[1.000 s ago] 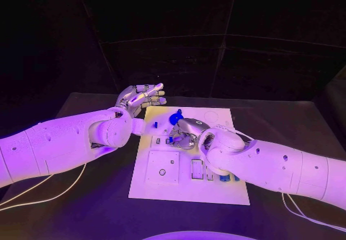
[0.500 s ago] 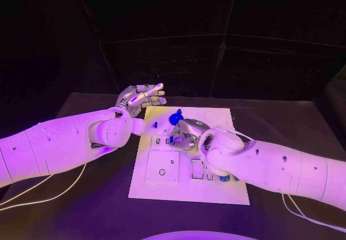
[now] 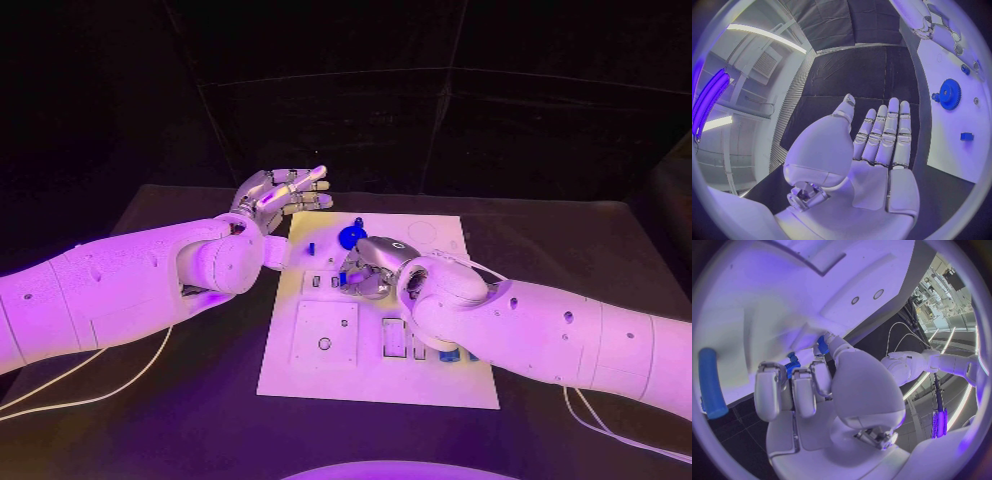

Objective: Assemble the parts on the task board

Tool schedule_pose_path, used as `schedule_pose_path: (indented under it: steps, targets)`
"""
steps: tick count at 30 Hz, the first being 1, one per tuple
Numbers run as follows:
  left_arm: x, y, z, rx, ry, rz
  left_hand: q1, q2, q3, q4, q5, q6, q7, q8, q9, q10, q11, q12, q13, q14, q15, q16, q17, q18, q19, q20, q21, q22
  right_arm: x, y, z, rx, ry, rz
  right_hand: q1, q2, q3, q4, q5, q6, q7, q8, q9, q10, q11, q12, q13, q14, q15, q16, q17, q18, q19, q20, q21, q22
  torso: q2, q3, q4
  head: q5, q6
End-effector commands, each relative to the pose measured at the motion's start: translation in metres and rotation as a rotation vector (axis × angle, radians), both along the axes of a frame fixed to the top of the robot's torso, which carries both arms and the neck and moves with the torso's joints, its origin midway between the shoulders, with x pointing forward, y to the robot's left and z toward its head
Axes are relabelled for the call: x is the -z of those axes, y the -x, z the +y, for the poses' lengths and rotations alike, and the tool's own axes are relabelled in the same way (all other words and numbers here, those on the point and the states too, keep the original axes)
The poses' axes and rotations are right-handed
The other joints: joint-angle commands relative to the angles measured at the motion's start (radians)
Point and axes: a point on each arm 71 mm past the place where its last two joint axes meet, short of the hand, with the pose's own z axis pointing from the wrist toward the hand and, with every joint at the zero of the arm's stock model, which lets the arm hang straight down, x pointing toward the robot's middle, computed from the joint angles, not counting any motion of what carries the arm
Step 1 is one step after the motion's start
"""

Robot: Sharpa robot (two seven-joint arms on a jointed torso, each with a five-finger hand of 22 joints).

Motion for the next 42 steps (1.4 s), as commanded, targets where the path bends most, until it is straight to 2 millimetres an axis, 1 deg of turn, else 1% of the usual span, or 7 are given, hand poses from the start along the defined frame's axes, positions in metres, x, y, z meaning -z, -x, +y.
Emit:
schedule_pose_path:
  steps: [1, 20, 27, 32, 38, 41, 42]
  targets:
    - [-0.002, 0.000, -0.001, 0.011, 0.006, -0.008, 0.007, 0.007, -0.005, -0.003, 0.001, -0.005, 0.013, -0.006, 0.000, -0.006, 0.000, -0.004, -0.001, -0.007, -0.001, -0.004, 0.001, 0.005, 0.007, 0.000, -0.003, -0.001, 0.004, 0.000, -0.002, 0.013, 0.020, 0.013, -0.013, -0.002, -0.003, 0.007, -0.005, -0.009, 0.000, -0.007, 0.001, -0.010, 0.001, -0.003, 0.070, 0.083, 0.007, -0.004, 0.182, -0.014, -0.001, 0.005, -0.007, 0.031, 0.000, 0.0001, -0.0001, 0.002, 0.000]
    - [-0.002, 0.000, -0.001, 0.016, 0.007, -0.005, 0.007, 0.007, -0.006, -0.004, 0.001, -0.005, 0.013, -0.006, 0.000, -0.007, 0.000, -0.004, -0.001, -0.007, -0.001, -0.005, 0.001, 0.005, 0.007, 0.000, -0.004, -0.002, -0.001, 0.002, -0.005, 0.025, -0.051, -0.046, -0.054, -0.041, -0.077, 0.039, -0.006, -0.120, 0.019, -0.019, -0.001, -0.060, 0.019, -0.071, 0.013, 0.083, 0.022, -0.005, 0.181, -0.014, 0.000, 0.019, -0.007, 0.031, -0.001, 0.0005, 0.0000, -0.003, 0.004]
    - [-0.001, 0.000, 0.000, 0.020, 0.006, 0.000, 0.011, 0.015, -0.011, -0.010, 0.001, 0.012, -0.005, -0.001, 0.001, 0.009, -0.009, -0.006, -0.001, 0.010, -0.007, -0.012, 0.005, 0.007, 0.022, -0.004, 0.000, -0.002, -0.007, 0.013, -0.012, -0.006, -0.097, -0.080, -0.057, -0.044, -0.087, 0.046, -0.002, -0.123, 0.019, -0.015, 0.001, -0.059, 0.019, -0.068, 0.014, 0.083, 0.023, -0.006, 0.180, -0.014, 0.000, 0.021, -0.007, 0.031, -0.001, 0.0016, -0.0019, 0.001, 0.007]
    - [0.000, 0.000, 0.001, 0.047, -0.067, 0.001, 0.005, 0.023, -0.027, -0.013, 0.001, 0.046, -0.017, 0.006, 0.002, 0.059, -0.030, -0.013, 0.002, 0.125, -0.038, -0.009, 0.025, 0.007, 0.121, -0.036, 0.037, 0.011, -0.022, 0.024, -0.024, -0.060, -0.157, -0.109, -0.061, -0.049, -0.101, 0.058, 0.007, -0.115, 0.018, -0.007, 0.004, -0.058, 0.018, -0.067, 0.014, 0.080, 0.023, -0.012, 0.169, -0.012, -0.003, 0.021, -0.011, 0.024, -0.002, -0.0002, -0.0016, 0.002, 0.011]
    - [0.008, 0.001, 0.003, 0.114, -0.238, 0.061, -0.017, 0.023, -0.049, -0.001, 0.002, 0.157, -0.051, 0.043, 0.014, 0.226, -0.086, 0.030, 0.028, 0.378, -0.114, 0.093, 0.118, 0.006, 0.307, -0.112, 0.133, 0.052, -0.052, 0.021, -0.045, -0.122, -0.213, -0.131, -0.042, -0.060, -0.121, 0.071, 0.019, -0.106, 0.014, 0.005, 0.005, -0.082, 0.015, -0.099, -0.013, 0.066, 0.020, -0.044, 0.119, -0.001, -0.030, 0.019, -0.037, -0.030, -0.008, 0.0012, -0.0029, 0.006, 0.014]
    - [0.014, 0.001, 0.004, 0.182, -0.361, 0.105, -0.030, 0.021, -0.063, 0.009, 0.002, 0.201, -0.080, 0.056, 0.024, 0.311, -0.123, 0.059, 0.053, 0.510, -0.155, 0.235, 0.240, 0.007, 0.405, -0.154, 0.210, 0.092, -0.069, 0.012, -0.062, -0.107, -0.247, -0.105, -0.030, -0.055, -0.122, 0.074, 0.023, -0.102, 0.012, 0.009, 0.006, -0.090, 0.013, -0.109, -0.022, 0.063, 0.018, -0.050, 0.111, 0.003, -0.041, 0.017, -0.048, -0.050, -0.014, 0.0026, -0.0055, 0.010, 0.015]
    - [0.015, 0.001, 0.005, 0.208, -0.409, 0.114, -0.037, 0.019, -0.069, 0.015, 0.002, 0.213, -0.089, 0.061, 0.029, 0.336, -0.133, 0.072, 0.065, 0.537, -0.164, 0.370, 0.372, 0.006, 0.426, -0.164, 0.233, 0.105, -0.075, 0.007, -0.068, -0.095, -0.261, -0.095, -0.026, -0.052, -0.121, 0.074, 0.024, -0.100, 0.011, 0.011, 0.006, -0.090, 0.012, -0.111, -0.024, 0.063, 0.017, -0.052, 0.107, 0.004, -0.043, 0.017, -0.052, -0.056, -0.017, 0.0036, -0.0058, 0.010, 0.015]
